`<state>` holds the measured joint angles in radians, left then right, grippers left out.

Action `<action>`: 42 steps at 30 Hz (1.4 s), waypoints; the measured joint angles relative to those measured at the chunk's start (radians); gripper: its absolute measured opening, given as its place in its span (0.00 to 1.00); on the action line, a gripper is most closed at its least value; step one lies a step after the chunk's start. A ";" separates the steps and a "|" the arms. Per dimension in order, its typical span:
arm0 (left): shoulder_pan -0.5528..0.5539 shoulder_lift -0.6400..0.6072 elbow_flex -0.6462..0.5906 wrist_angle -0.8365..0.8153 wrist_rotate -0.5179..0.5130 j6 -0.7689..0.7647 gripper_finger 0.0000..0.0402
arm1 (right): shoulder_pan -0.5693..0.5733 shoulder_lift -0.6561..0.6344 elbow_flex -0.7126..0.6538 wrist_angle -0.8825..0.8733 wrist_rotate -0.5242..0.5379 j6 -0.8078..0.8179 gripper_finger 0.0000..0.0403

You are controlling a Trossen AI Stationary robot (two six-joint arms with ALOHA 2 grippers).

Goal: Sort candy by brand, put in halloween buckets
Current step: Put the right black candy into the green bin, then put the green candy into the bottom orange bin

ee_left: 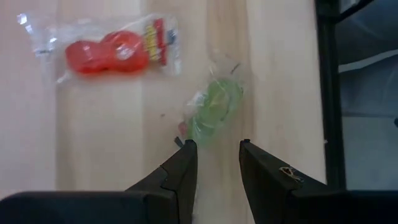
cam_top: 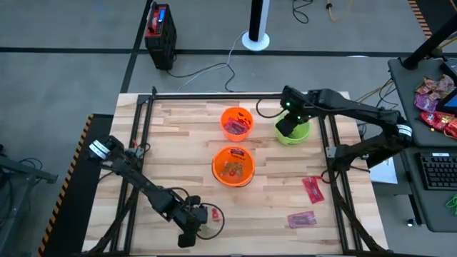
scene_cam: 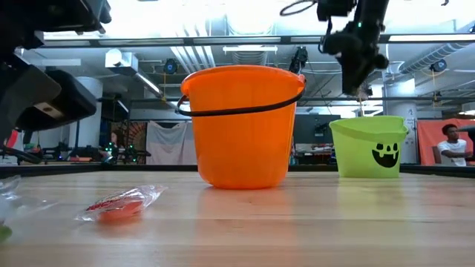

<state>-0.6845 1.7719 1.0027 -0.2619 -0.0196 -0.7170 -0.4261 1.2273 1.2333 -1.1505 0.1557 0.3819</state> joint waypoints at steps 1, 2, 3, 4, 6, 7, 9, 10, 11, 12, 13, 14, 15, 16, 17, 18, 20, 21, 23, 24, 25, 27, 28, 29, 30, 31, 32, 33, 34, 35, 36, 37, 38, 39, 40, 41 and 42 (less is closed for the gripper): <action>0.000 0.002 0.000 0.009 0.000 0.000 0.26 | -0.003 0.000 -0.022 0.023 0.001 0.002 0.17; 0.001 0.004 0.000 0.014 -0.001 0.000 0.26 | -0.006 0.001 -0.042 0.043 0.001 0.009 0.18; 0.003 0.008 0.000 0.015 -0.001 0.000 0.26 | -0.009 0.001 -0.061 0.062 0.001 0.017 0.19; 0.005 0.011 0.000 0.015 -0.002 0.000 0.26 | -0.010 0.002 -0.075 0.077 0.001 0.019 0.21; 0.007 0.015 0.000 0.012 -0.005 -0.002 0.26 | -0.010 0.002 -0.098 0.097 0.001 0.020 0.25; 0.009 0.015 0.000 0.012 -0.009 -0.002 0.26 | -0.010 0.002 -0.108 0.099 0.002 0.020 0.27; 0.009 0.014 0.000 0.012 -0.022 -0.002 0.26 | -0.011 0.002 -0.126 0.097 0.005 0.022 0.33; 0.009 0.013 0.000 0.011 -0.022 -0.001 0.26 | -0.011 0.002 -0.134 0.097 0.005 0.026 0.35; 0.009 0.012 0.000 0.011 -0.023 0.000 0.26 | -0.011 0.001 -0.142 0.097 0.005 0.030 0.38; 0.009 0.009 0.000 0.011 -0.022 -0.001 0.26 | -0.011 0.000 -0.149 0.095 0.005 0.037 0.40; 0.009 0.005 0.000 0.010 -0.022 0.001 0.26 | -0.011 0.000 -0.155 0.095 0.005 0.042 0.43; 0.008 0.000 0.000 0.010 -0.022 0.005 0.26 | -0.011 -0.001 -0.158 0.094 0.004 0.047 0.45; 0.006 -0.005 0.006 0.006 -0.022 0.017 0.26 | -0.011 -0.001 -0.160 0.093 0.004 0.052 0.47; 0.004 -0.009 0.016 0.005 -0.022 0.038 0.26 | -0.011 -0.001 -0.160 0.093 0.003 0.053 0.49; 0.002 -0.012 0.028 0.007 -0.022 0.062 0.26 | -0.011 -0.001 -0.160 0.094 0.003 0.054 0.50; 0.000 -0.014 0.041 0.008 -0.023 0.096 0.26 | -0.011 -0.001 -0.160 0.094 0.002 0.056 0.52; -0.003 -0.015 0.066 0.010 -0.024 0.189 0.26 | -0.011 -0.001 -0.160 0.094 0.002 0.065 0.54; -0.004 -0.010 0.077 0.010 -0.027 0.235 0.26 | -0.011 0.000 -0.160 0.093 0.001 0.066 0.55; -0.004 0.005 0.089 0.005 -0.029 0.301 0.26 | -0.011 -0.001 -0.160 0.093 0.000 0.066 0.56; -0.004 0.014 0.090 -0.002 -0.024 0.315 0.26 | -0.011 -0.001 -0.160 0.094 -0.006 0.066 0.57; -0.002 0.024 0.090 -0.008 -0.018 0.323 0.26 | -0.011 -0.001 -0.160 0.093 -0.007 0.066 0.58; 0.000 0.043 0.090 -0.012 -0.016 0.325 0.26 | -0.011 -0.001 -0.160 0.093 -0.010 0.066 0.59; 0.000 0.052 0.090 -0.015 -0.016 0.326 0.26 | -0.011 -0.001 -0.160 0.093 -0.011 0.066 0.59; 0.001 0.063 0.090 -0.017 -0.016 0.326 0.26 | -0.011 -0.001 -0.160 0.094 -0.015 0.066 0.59; 0.001 0.075 0.090 -0.016 -0.016 0.327 0.26 | -0.011 -0.001 -0.160 0.094 -0.019 0.066 0.60; 0.002 0.088 0.089 -0.017 -0.018 0.327 0.26 | -0.011 -0.001 -0.160 0.093 -0.024 0.066 0.60; 0.003 0.099 0.089 -0.018 -0.022 0.327 0.26 | -0.011 -0.001 -0.160 0.094 -0.025 0.066 0.60; 0.005 0.110 0.091 -0.018 -0.023 0.326 0.26 | -0.011 -0.001 -0.160 0.094 -0.025 0.068 0.60; 0.007 0.120 0.096 -0.016 -0.023 0.325 0.26 | -0.011 -0.001 -0.160 0.093 -0.026 0.070 0.60; 0.007 0.131 0.099 -0.011 -0.023 0.325 0.26 | -0.011 -0.001 -0.160 0.094 -0.025 0.070 0.60; 0.008 0.142 0.103 -0.011 -0.023 0.325 0.26 | -0.011 -0.001 -0.160 0.093 -0.026 0.070 0.60; 0.008 0.151 0.108 -0.010 -0.023 0.323 0.25 | -0.011 -0.001 -0.160 0.094 -0.025 0.070 0.60; 0.008 0.159 0.114 -0.011 -0.024 0.319 0.24 | -0.011 -0.001 -0.160 0.094 -0.026 0.070 0.60; 0.008 0.165 0.122 -0.016 -0.024 0.315 0.22 | -0.011 -0.001 -0.160 0.093 -0.026 0.070 0.60; 0.008 0.169 0.127 -0.019 -0.025 0.315 0.19 | -0.011 -0.001 -0.160 0.094 -0.026 0.070 0.60; 0.009 0.170 0.133 -0.026 -0.025 0.315 0.15 | -0.011 -0.001 -0.160 0.093 -0.027 0.071 0.60; 0.009 0.170 0.140 -0.032 -0.024 0.315 0.10 | -0.011 -0.001 -0.160 0.094 -0.027 0.071 0.60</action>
<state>-0.6758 1.9417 1.1426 -0.2943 -0.0437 -0.4015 -0.4374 1.2267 1.0733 -1.0570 0.1285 0.4525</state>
